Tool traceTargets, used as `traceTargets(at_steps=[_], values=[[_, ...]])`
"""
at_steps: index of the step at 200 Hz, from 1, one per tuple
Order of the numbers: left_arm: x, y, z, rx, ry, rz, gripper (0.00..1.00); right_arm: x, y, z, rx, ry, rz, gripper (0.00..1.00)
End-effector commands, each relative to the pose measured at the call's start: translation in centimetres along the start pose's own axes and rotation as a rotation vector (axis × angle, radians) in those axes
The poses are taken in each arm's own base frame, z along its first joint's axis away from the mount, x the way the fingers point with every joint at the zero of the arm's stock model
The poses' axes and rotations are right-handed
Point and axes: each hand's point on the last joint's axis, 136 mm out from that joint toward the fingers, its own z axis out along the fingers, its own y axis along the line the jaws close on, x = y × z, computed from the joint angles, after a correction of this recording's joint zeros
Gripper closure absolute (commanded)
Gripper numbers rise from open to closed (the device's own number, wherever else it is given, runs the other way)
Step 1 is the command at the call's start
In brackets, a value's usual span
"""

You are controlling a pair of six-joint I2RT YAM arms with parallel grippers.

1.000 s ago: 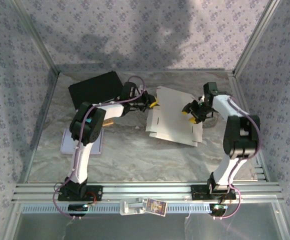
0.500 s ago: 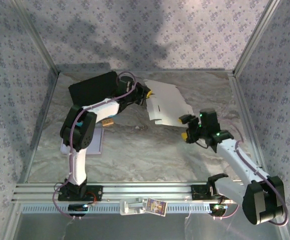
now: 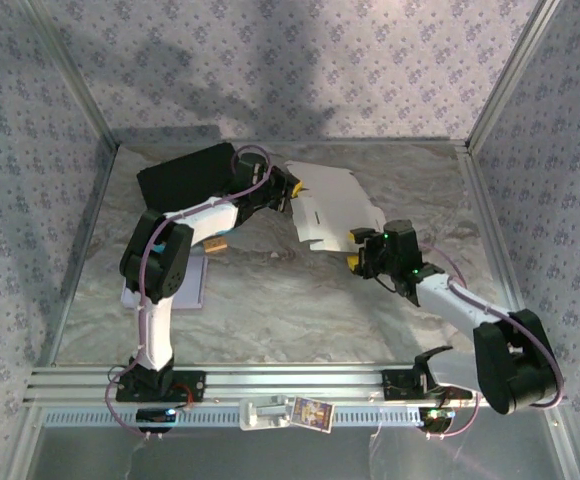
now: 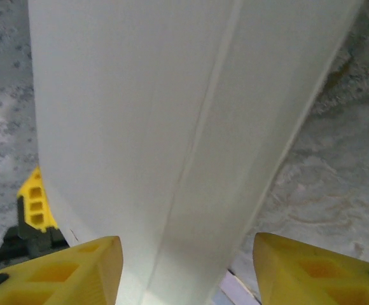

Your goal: Fold the paper box

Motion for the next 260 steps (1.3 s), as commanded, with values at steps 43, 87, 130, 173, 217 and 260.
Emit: traceTargets(at_steps=[43,87,130,173,217,260], values=[[0.2,-1.0,-1.0,0.02,-0.004,-0.009,1.0,-0.8,3.8,-0.8,-0.147,-0.021,-0.038,0.61],[0.0,-0.7,-1.2,0.014,-0.008,-0.005,1.0,-1.3,5.1,-2.2,-0.171,-0.037,-0.046,0.66],[-0.1,-0.4,-1.3,0.014,-0.012,-0.009,1.0,-2.2,5.5,-3.8,-0.18,-0.057,-0.051,0.73],[0.1,-0.6,-1.1,0.016,-0.003,-0.005,1.0,-2.4,6.6,-3.2,-0.197,-0.044,-0.051,0.9],[0.2,-0.1,-1.2,0.006,0.0,-0.004,1.0,-2.4,8.1,-4.0,-0.204,-0.048,-0.059,0.97],[0.7,-0.4,-3.4,-0.08,-0.011,0.095,0.58,-2.1,13.3,-6.9,-0.149,-0.069,-0.182,1.0]])
